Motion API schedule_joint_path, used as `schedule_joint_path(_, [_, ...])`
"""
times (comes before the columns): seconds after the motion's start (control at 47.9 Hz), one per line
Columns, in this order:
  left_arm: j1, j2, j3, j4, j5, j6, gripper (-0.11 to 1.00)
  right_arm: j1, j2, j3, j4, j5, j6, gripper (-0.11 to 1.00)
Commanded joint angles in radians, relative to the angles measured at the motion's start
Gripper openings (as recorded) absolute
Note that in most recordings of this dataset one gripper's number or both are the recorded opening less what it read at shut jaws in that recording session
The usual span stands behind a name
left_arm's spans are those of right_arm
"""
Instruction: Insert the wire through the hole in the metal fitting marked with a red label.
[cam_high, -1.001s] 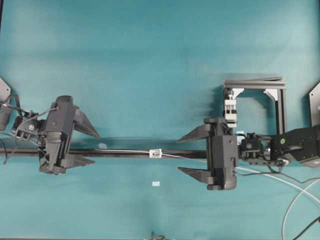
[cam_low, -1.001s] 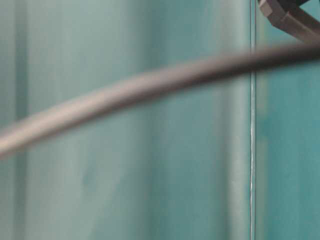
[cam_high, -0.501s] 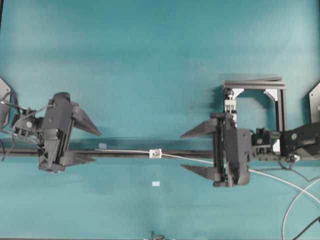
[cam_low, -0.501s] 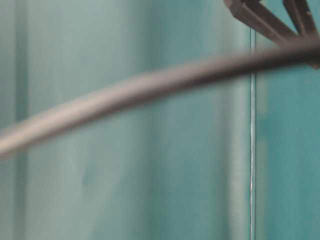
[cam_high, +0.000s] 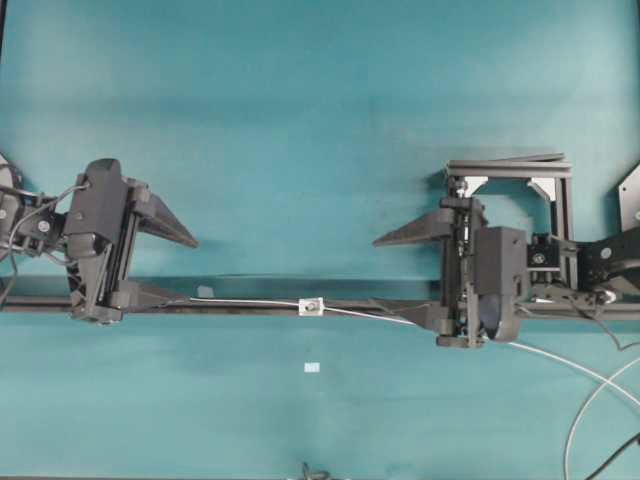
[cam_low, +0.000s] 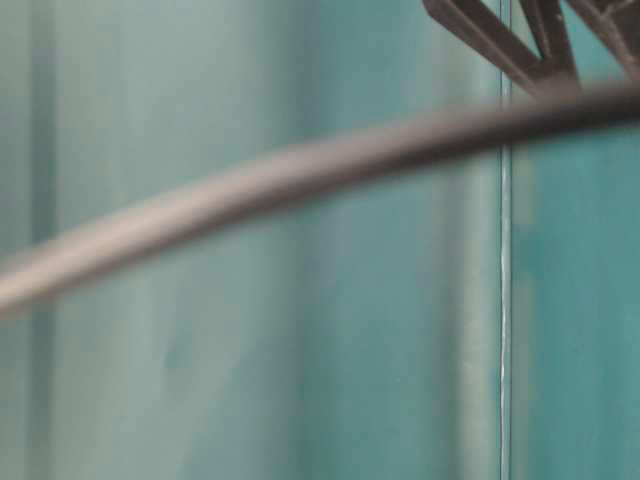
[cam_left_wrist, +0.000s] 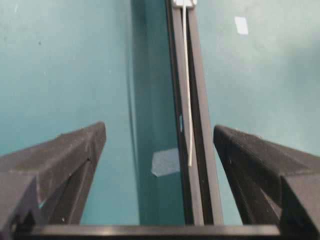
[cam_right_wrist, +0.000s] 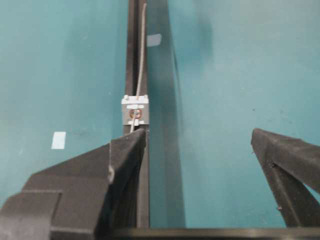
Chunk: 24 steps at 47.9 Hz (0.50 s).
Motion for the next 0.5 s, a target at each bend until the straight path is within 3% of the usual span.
schedule_joint_path(0.0, [0.005, -0.011, -0.008, 0.005, -0.015, 0.008, 0.70, 0.000, -0.026, -0.005, -0.003, -0.011, -0.002, 0.94])
schedule_joint_path(0.48, [0.031, -0.012, 0.044, 0.003, -0.156, 0.012, 0.70, 0.000, -0.026, -0.005, -0.003, -0.028, -0.005, 0.94])
